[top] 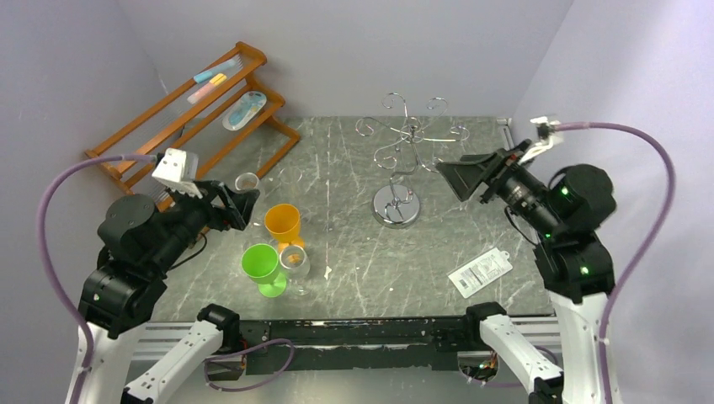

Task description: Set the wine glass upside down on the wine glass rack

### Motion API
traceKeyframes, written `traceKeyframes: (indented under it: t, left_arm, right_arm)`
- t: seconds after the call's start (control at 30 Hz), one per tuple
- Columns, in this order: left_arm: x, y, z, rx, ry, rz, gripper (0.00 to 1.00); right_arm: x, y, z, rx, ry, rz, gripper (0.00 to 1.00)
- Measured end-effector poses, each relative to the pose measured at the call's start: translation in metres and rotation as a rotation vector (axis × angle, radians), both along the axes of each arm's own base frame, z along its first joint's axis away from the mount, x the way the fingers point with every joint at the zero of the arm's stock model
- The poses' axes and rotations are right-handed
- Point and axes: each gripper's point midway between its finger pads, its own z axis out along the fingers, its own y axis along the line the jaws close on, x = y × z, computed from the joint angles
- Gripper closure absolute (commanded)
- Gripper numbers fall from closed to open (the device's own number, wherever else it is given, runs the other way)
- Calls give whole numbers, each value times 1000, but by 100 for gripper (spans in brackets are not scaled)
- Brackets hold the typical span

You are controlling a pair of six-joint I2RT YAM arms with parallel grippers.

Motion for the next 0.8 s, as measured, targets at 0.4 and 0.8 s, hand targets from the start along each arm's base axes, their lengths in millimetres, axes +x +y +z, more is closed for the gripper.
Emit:
traceKeyframes:
  t: [0.4, 0.8]
  left_arm:
    - [55, -10, -92, 99, 369, 101, 30]
    - [123, -69, -124, 97, 414, -69, 47]
  right_arm:
    - [47, 53, -11, 35, 40, 276, 20]
    - [52, 140, -15, -48, 37, 392, 23]
